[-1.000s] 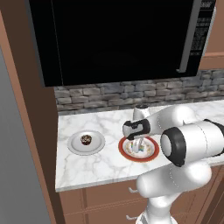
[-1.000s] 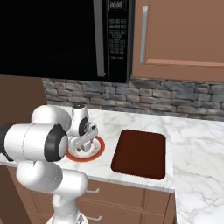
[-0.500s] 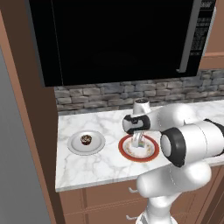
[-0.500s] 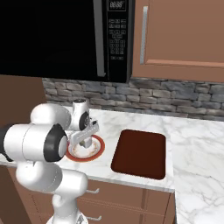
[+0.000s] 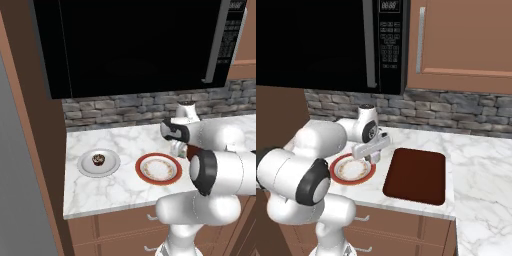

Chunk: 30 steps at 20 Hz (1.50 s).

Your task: Move the dessert items from the plates to the tray.

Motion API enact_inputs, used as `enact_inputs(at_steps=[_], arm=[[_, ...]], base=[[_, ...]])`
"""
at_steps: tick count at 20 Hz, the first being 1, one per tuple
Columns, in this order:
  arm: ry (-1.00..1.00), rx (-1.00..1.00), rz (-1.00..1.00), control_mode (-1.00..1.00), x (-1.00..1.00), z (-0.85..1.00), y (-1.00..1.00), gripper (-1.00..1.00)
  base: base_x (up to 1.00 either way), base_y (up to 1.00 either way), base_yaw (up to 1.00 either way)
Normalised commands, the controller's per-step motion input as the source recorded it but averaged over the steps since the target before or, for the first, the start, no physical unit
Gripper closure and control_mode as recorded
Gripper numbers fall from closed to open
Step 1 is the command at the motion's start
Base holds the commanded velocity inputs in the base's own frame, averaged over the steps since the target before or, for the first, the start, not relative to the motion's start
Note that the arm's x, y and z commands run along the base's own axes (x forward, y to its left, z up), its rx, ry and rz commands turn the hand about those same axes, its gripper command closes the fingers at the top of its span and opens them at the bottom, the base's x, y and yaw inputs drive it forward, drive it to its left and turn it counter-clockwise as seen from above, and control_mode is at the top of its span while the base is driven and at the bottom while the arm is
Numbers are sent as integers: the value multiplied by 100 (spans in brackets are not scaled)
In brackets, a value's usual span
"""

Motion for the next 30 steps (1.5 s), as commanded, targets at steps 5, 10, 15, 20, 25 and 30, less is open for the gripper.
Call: enact_inputs(at_steps=[5, 10, 15, 20, 25, 30], arm=[[4, 2, -21, -100, 0, 2, -100, 100], [-2, 3, -3, -100, 2, -38, -73, 100], [0, 0, 0, -100, 0, -22, -27, -100], [0, 0, 0, -100, 0, 0, 0, -100], [0, 0, 0, -100, 0, 14, 0, -100], [-3, 10, -9, -100, -10, 42, 19, -100]], base=[[0, 0, 0], [0, 0, 0], [0, 0, 0], [0, 0, 0], [0, 0, 0], [0, 0, 0]])
